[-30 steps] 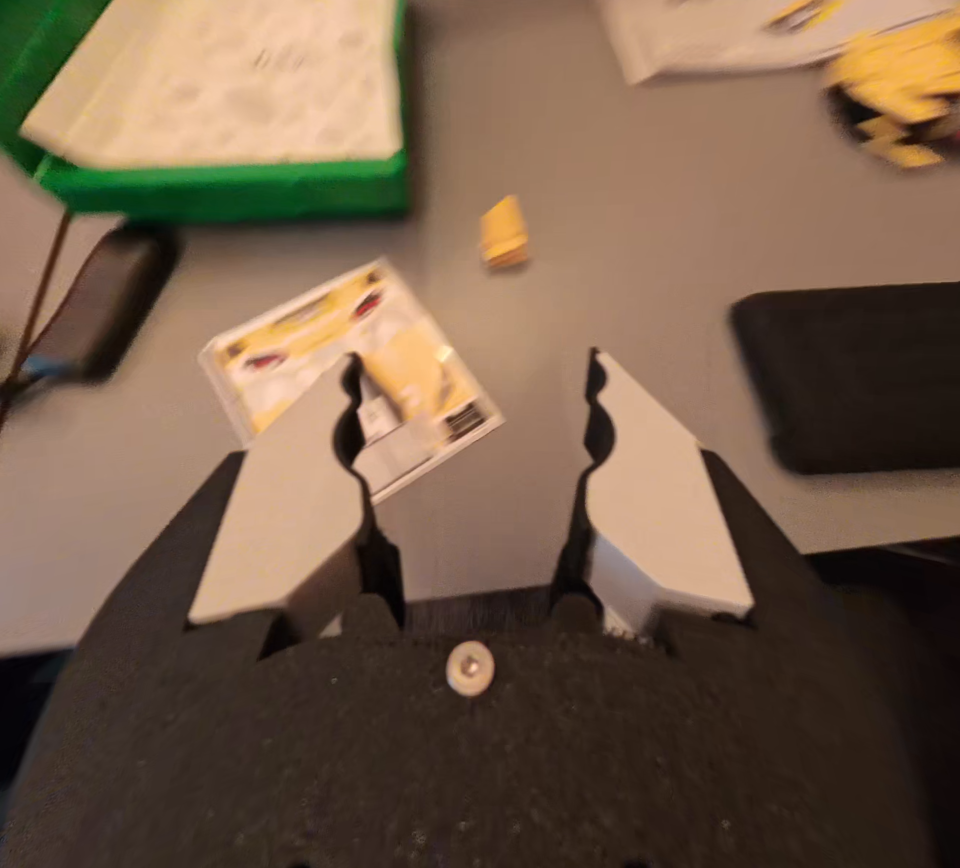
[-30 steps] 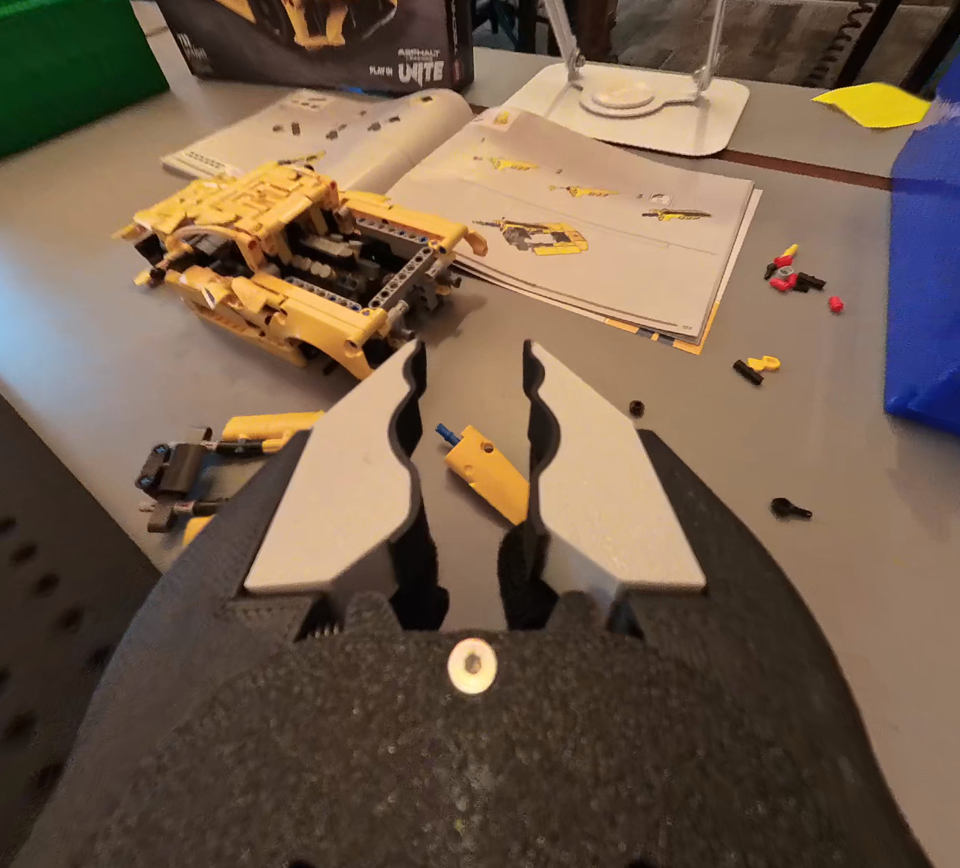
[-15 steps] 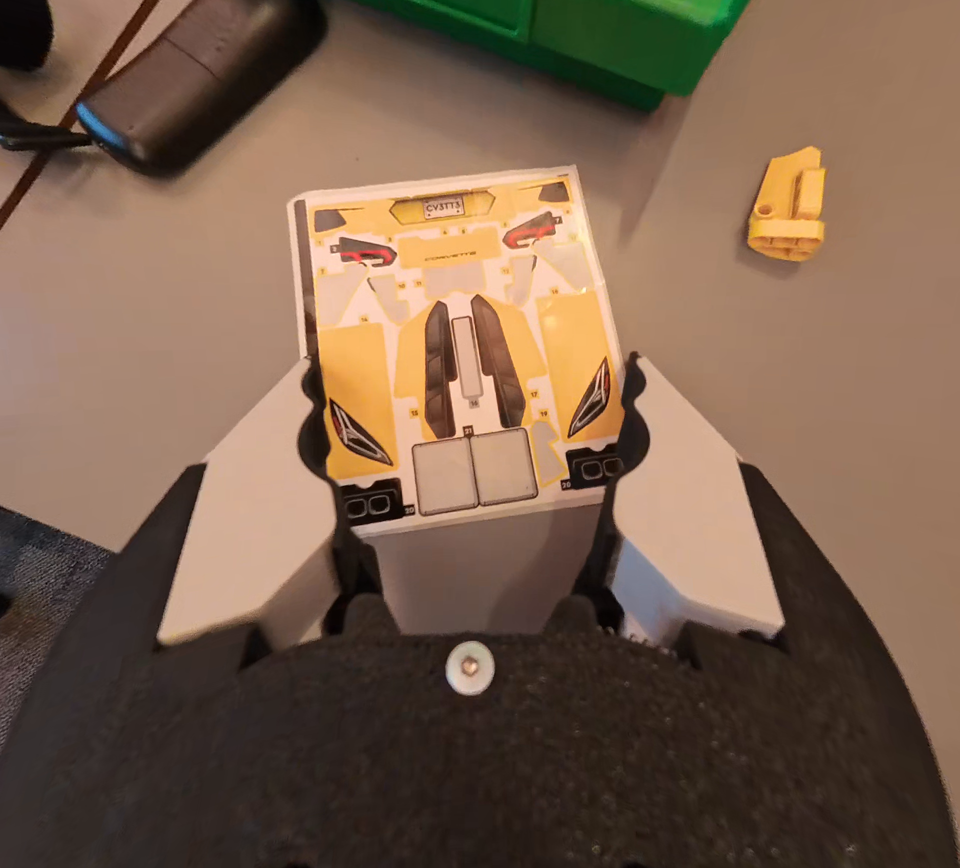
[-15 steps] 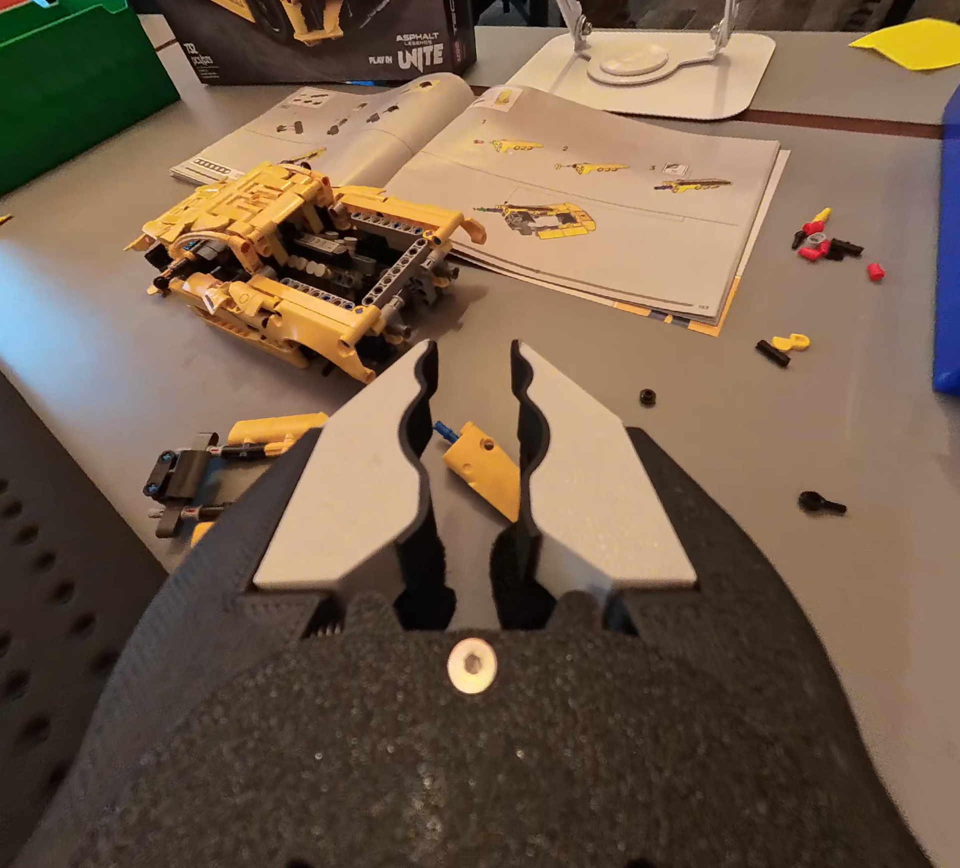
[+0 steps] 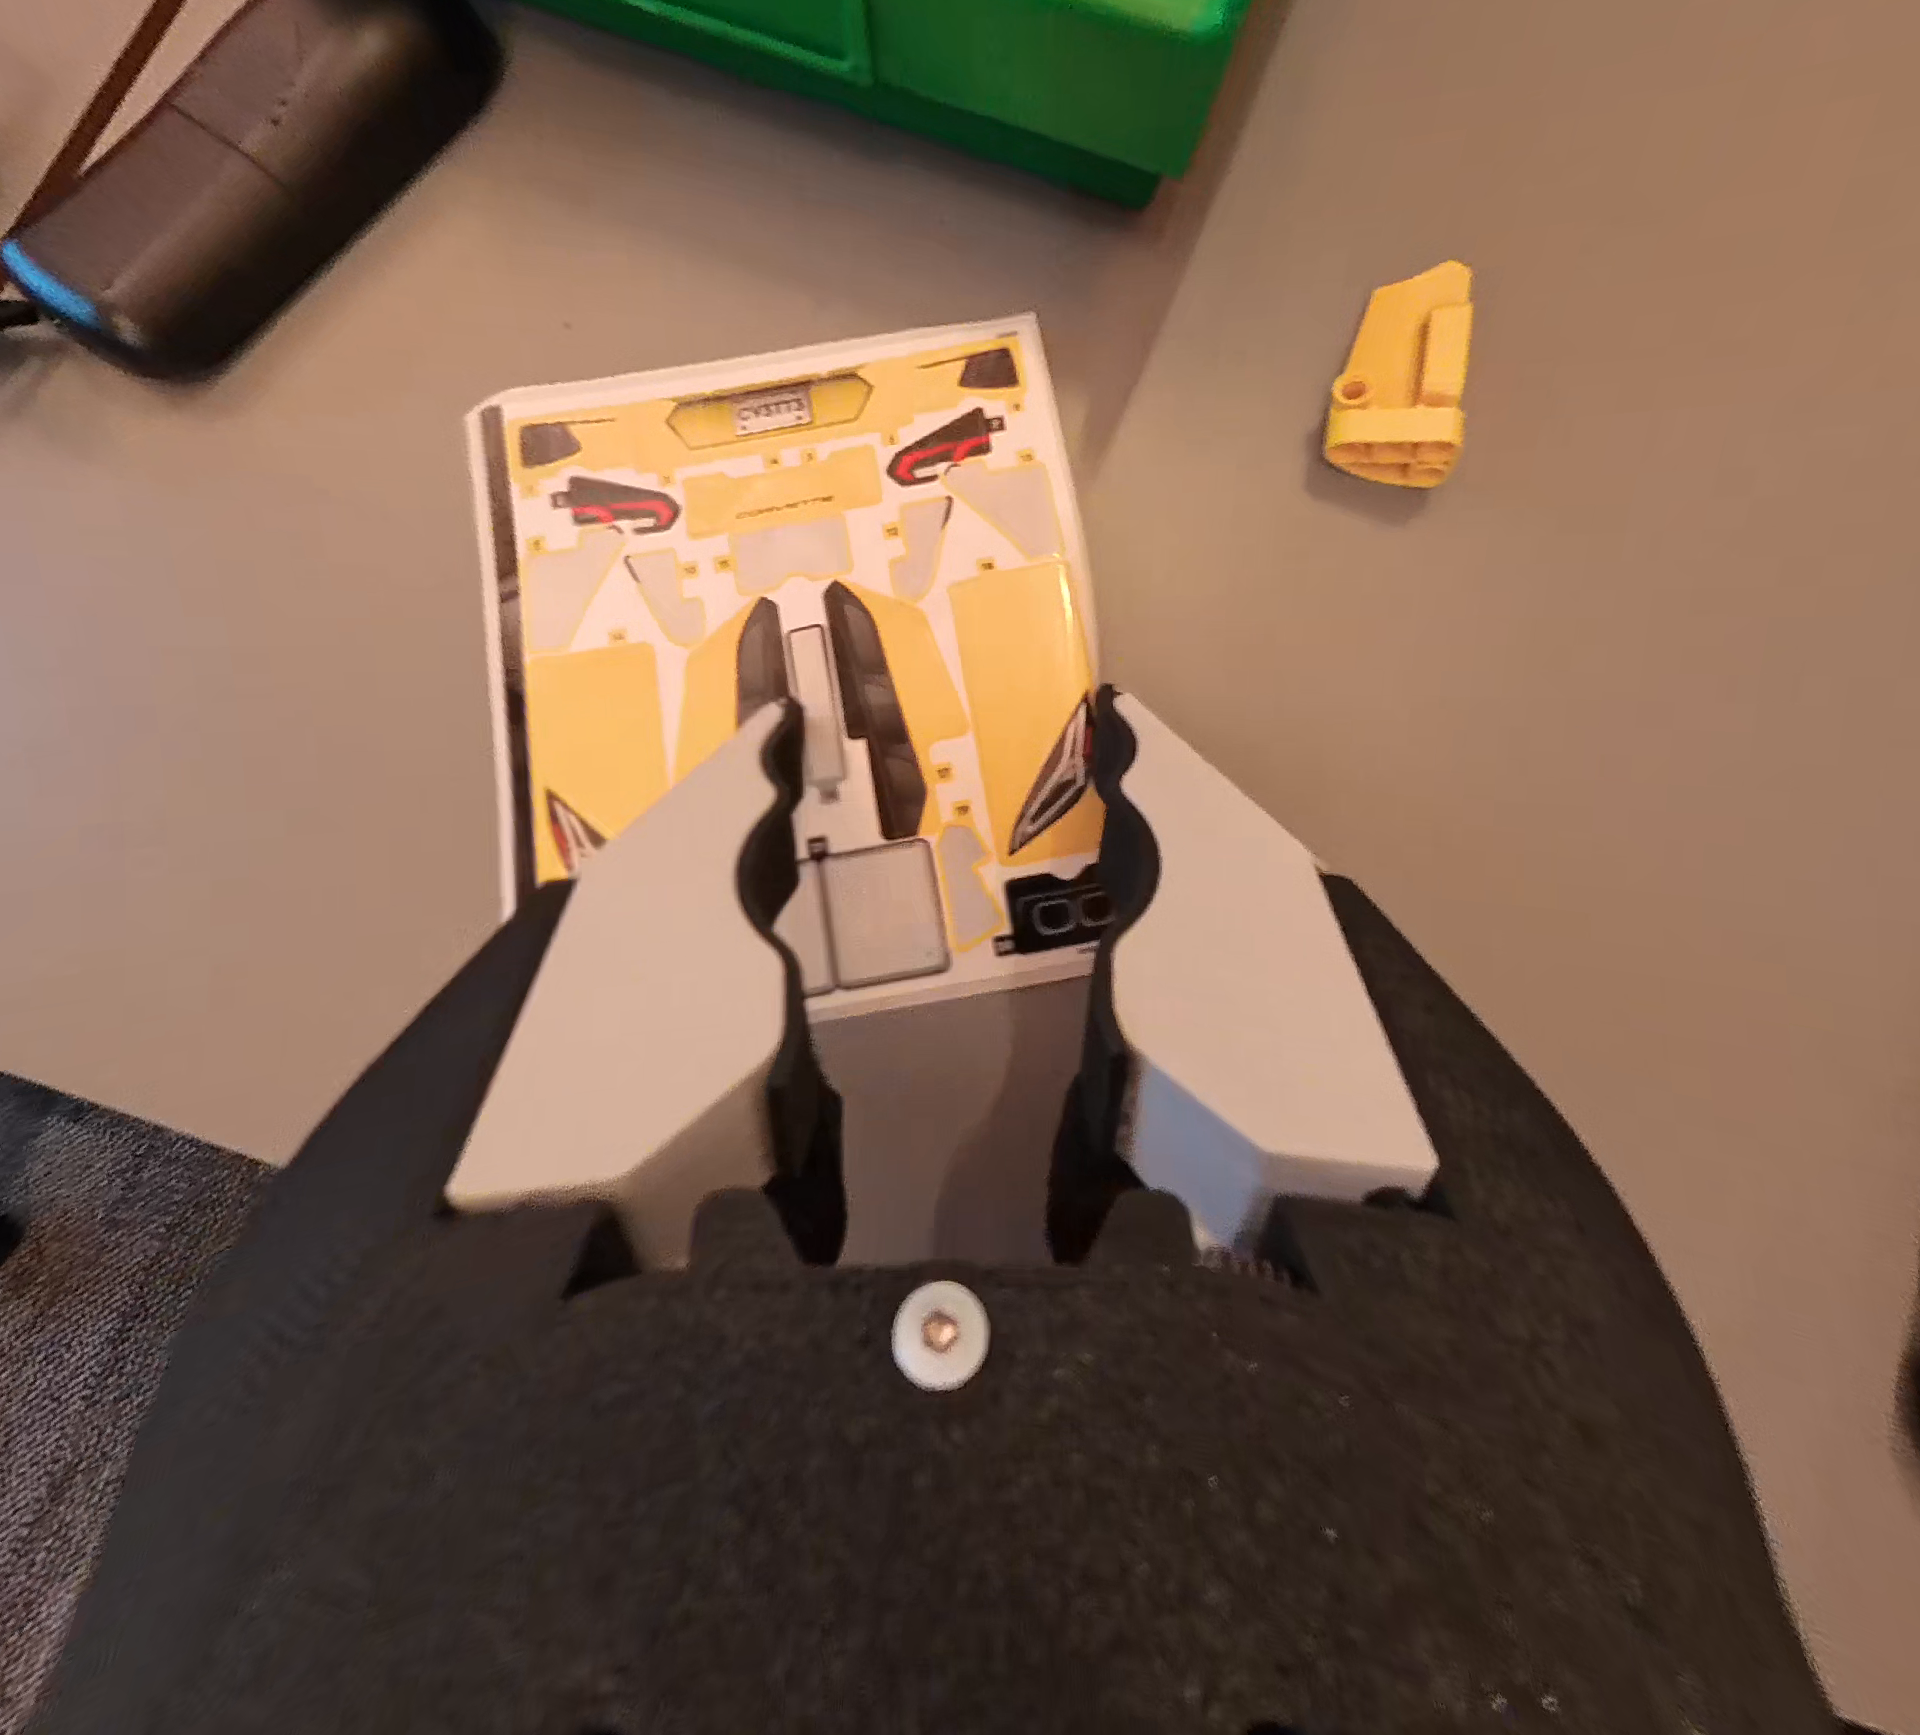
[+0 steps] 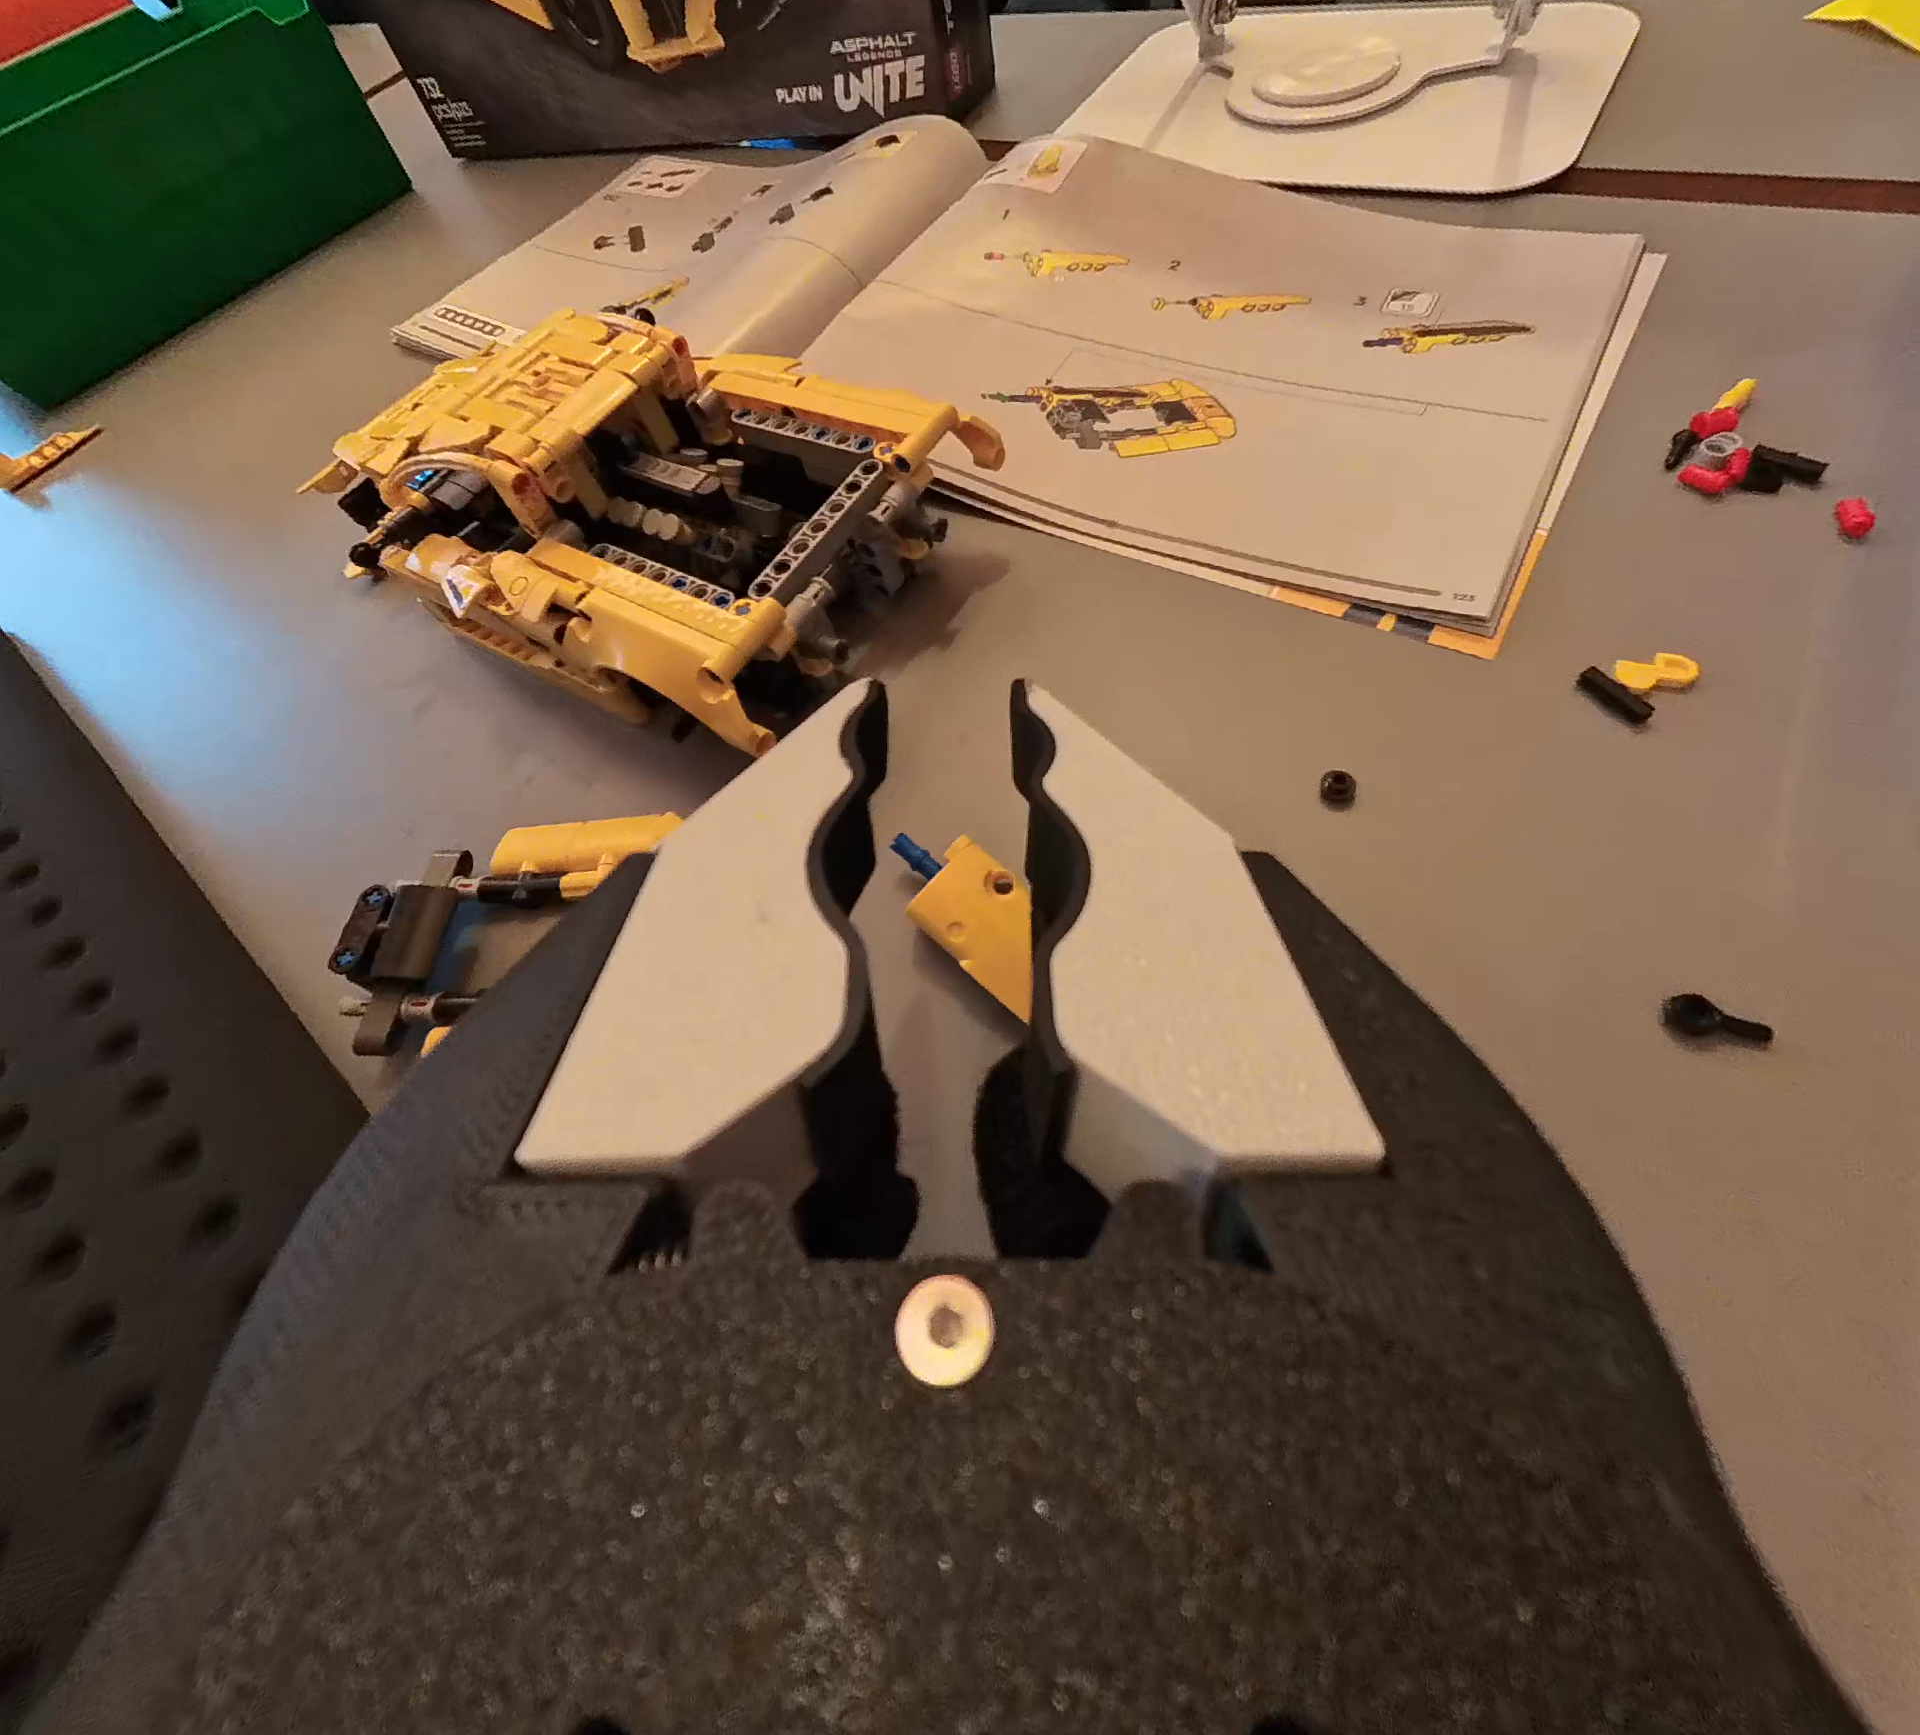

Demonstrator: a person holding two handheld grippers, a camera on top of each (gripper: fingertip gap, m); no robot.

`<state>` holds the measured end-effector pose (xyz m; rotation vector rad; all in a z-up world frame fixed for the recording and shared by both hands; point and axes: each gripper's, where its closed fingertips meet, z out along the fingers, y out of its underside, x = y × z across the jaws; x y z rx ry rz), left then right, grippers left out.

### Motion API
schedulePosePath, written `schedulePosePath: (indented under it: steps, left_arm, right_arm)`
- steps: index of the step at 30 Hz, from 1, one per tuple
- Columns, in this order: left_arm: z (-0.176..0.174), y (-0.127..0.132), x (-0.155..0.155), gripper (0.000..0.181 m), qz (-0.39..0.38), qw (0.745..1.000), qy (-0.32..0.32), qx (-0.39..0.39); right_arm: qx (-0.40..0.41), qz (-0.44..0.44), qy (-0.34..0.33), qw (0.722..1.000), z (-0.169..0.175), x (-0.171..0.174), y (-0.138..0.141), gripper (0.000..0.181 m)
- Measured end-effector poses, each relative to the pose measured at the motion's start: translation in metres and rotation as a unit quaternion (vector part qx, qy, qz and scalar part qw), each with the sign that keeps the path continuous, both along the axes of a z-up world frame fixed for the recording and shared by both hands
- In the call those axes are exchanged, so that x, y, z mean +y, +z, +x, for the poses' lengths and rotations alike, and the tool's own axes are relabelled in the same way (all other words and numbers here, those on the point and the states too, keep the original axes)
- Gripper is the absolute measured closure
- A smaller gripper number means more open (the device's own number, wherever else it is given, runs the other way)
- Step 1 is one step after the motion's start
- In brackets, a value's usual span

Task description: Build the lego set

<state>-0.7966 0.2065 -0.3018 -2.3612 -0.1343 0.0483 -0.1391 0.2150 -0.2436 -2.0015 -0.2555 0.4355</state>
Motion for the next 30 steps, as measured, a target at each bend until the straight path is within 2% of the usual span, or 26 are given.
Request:
schedulePosePath:
  steps: [1,5,7,9,13,14,18,20,23,26,30]
  left_arm:
    - [0.003,0.0,0.0,0.132,-0.002,1.0,-0.005,0.001]
    - [0.019,0.007,0.004,0.129,0.003,0.999,-0.041,0.011]
    - [0.008,0.02,0.01,0.116,0.026,0.998,-0.036,0.041]
    - [-0.022,0.031,0.013,0.091,0.044,0.996,-0.001,0.076]
    - [-0.038,0.001,0.009,0.067,-0.026,0.999,0.006,-0.022]
    - [-0.042,-0.004,0.01,0.059,-0.032,0.999,0.012,-0.023]
    - [-0.047,-0.007,0.013,0.055,-0.034,0.999,0.027,-0.009]
    - [-0.044,-0.007,0.015,0.058,-0.034,0.999,0.03,-0.009]
    - [-0.035,-0.005,0.014,0.074,-0.038,0.999,0.026,-0.008]
    - [-0.025,-0.002,0.015,0.101,-0.031,0.999,0.012,-0.006]
    - [-0.021,-0.001,0.014,0.106,-0.035,0.999,0.024,0.001]
  right_arm:
    - [0.0,-0.001,0.001,1.0,0.0,0.0,0.0,0.158]
    - [-0.001,0.0,0.002,1.0,-0.001,0.0,0.0,0.159]
    - [0.001,-0.001,0.002,1.0,-0.001,-0.001,0.0,0.159]
    - [0.002,0.0,0.002,1.0,-0.001,-0.001,0.0,0.159]
    - [0.005,-0.002,0.004,1.0,-0.001,-0.002,0.0,0.159]
    - [0.006,-0.003,0.004,1.0,-0.001,-0.002,0.0,0.159]
    - [0.01,-0.004,0.006,1.0,-0.002,-0.002,0.0,0.16]
    - [0.013,-0.006,0.008,1.0,-0.002,-0.002,0.0,0.159]
    - [0.013,-0.008,0.011,1.0,-0.003,-0.003,-0.001,0.159]
    - [0.014,-0.008,0.014,1.0,-0.005,-0.003,-0.001,0.16]
    - [0.018,-0.01,0.017,1.0,-0.005,-0.004,-0.001,0.16]
